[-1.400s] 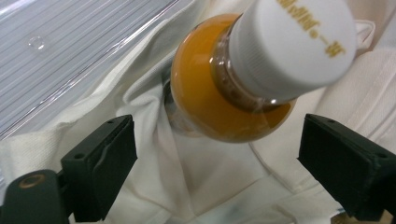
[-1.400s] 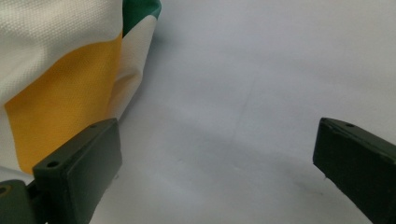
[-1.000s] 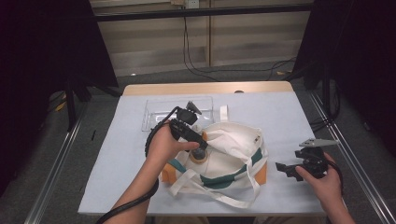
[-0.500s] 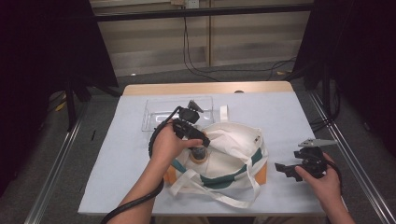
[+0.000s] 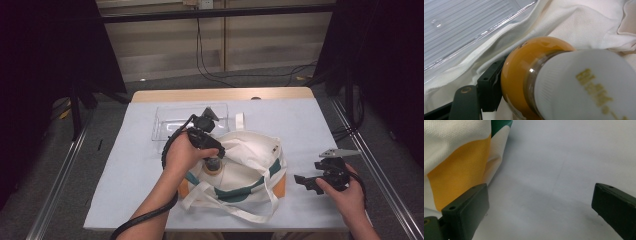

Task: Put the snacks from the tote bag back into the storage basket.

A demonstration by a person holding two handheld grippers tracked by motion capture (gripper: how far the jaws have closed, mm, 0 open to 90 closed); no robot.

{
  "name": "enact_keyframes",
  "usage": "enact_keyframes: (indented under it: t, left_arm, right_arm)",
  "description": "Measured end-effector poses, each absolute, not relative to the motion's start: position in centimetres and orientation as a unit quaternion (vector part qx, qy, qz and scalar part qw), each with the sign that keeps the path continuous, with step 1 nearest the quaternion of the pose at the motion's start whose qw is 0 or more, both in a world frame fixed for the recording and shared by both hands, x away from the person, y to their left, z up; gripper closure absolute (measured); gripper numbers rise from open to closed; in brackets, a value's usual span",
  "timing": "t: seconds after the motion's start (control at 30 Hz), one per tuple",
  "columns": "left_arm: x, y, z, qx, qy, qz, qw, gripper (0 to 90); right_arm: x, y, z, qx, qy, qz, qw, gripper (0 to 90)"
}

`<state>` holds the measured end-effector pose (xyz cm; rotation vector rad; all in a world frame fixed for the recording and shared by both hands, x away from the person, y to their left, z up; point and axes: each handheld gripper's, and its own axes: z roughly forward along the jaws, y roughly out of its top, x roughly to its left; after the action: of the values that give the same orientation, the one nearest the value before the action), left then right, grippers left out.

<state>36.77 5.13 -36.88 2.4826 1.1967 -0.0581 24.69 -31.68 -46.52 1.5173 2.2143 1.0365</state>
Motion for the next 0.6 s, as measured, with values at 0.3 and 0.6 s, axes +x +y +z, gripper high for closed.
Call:
enact_keyframes:
  t: [0.3, 0.6]
  left_arm:
    - [36.97, 4.62, -36.58, 0.888, 0.429, -0.022, 0.165, 29.1]
    - [37.07, 4.58, -36.55, 0.890, 0.427, -0.028, 0.159, 28.3]
  right_arm:
    - [24.65, -31.66, -46.50, 0.525, 0.762, 0.356, 0.130, 0.8]
    - [24.69, -31.66, -46.53, 0.521, 0.764, 0.357, 0.131, 0.8]
